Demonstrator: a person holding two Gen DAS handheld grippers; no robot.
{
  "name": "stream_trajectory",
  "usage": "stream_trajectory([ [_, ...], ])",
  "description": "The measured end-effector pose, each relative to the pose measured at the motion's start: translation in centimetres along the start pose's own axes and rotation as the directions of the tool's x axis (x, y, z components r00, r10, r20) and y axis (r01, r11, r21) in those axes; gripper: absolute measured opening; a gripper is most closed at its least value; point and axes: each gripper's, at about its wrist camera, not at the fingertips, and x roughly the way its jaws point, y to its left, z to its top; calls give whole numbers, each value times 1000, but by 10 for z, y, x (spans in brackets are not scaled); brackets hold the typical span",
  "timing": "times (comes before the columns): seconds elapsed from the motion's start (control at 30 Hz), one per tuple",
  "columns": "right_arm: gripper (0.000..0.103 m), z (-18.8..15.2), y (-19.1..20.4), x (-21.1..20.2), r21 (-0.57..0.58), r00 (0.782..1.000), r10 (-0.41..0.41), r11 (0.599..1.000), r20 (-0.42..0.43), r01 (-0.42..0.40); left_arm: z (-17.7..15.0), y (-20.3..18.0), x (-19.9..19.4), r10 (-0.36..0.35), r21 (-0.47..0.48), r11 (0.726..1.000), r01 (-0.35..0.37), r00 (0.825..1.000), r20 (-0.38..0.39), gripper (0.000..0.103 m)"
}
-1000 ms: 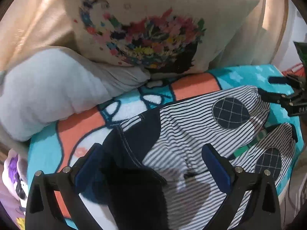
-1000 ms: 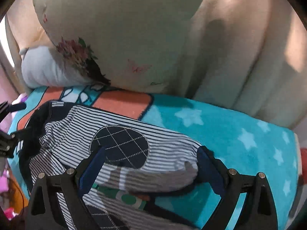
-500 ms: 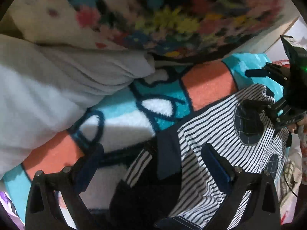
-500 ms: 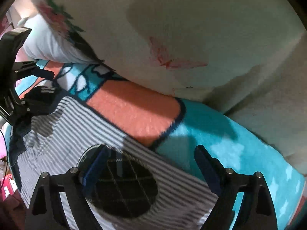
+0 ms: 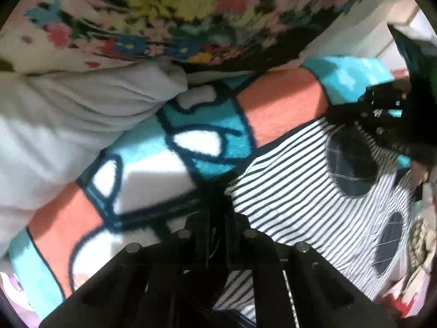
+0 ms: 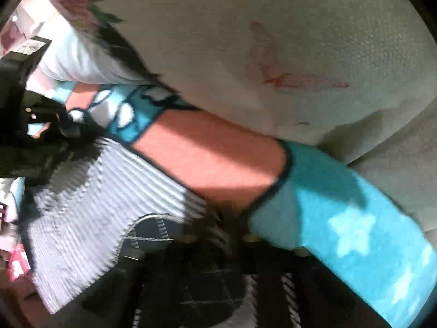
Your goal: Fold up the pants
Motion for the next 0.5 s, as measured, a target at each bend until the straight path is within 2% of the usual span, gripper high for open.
stream_trajectory([
  [0.3,2,-19,23,-58,-6,990,-73,997,122,74,-39,-26,-52,55,-9,998,-54,992,118,7],
  [0.5,2,-44,36,-100,-3,978,-88,996,188,90,-54,-35,-74,38,15,999,-41,984,172,7],
])
